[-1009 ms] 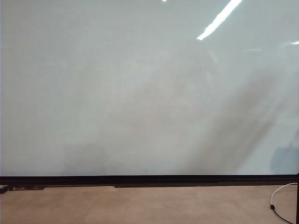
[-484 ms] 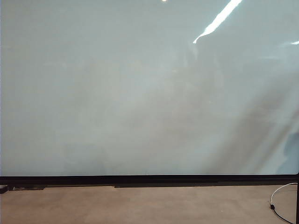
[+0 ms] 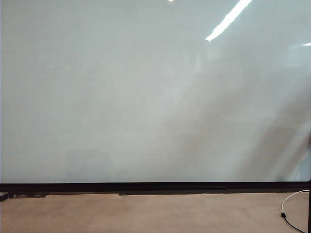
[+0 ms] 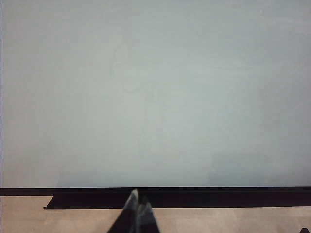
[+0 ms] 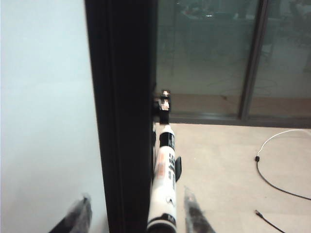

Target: Pick up the pen on the shelf to the right of the whiteboard and draw a check mark.

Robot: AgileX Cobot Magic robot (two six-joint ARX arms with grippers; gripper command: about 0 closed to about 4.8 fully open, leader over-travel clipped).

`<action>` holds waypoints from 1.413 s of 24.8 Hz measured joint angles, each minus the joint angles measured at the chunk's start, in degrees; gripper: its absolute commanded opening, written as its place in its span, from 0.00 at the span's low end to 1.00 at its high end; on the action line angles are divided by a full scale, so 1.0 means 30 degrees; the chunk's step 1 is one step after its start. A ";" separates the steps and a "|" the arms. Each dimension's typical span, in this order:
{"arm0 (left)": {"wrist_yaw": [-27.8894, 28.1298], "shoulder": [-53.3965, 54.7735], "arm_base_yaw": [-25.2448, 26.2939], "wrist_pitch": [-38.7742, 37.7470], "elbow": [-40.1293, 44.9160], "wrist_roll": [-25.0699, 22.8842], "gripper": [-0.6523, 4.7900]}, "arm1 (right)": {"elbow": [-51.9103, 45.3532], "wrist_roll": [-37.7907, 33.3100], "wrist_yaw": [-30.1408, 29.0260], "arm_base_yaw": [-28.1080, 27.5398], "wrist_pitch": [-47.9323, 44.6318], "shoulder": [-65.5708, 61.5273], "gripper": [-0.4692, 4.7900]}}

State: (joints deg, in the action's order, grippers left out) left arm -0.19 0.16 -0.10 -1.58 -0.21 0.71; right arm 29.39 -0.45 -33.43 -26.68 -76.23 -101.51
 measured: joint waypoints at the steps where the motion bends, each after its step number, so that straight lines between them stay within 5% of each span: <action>1: 0.0000 0.0000 0.0000 0.0000 0.0000 0.0000 0.11 | 0.0029 -0.0138 -0.0015 0.0000 -0.0211 -0.0211 0.55; 35: 0.0000 0.0007 0.0000 0.0000 0.0000 0.0000 0.11 | 0.3614 -0.2135 -0.2084 -0.0335 -0.1341 -0.4102 0.55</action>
State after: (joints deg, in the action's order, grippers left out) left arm -0.19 0.19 -0.10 -1.58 -0.21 0.71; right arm 40.23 -6.85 -39.68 -27.68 -80.25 -113.82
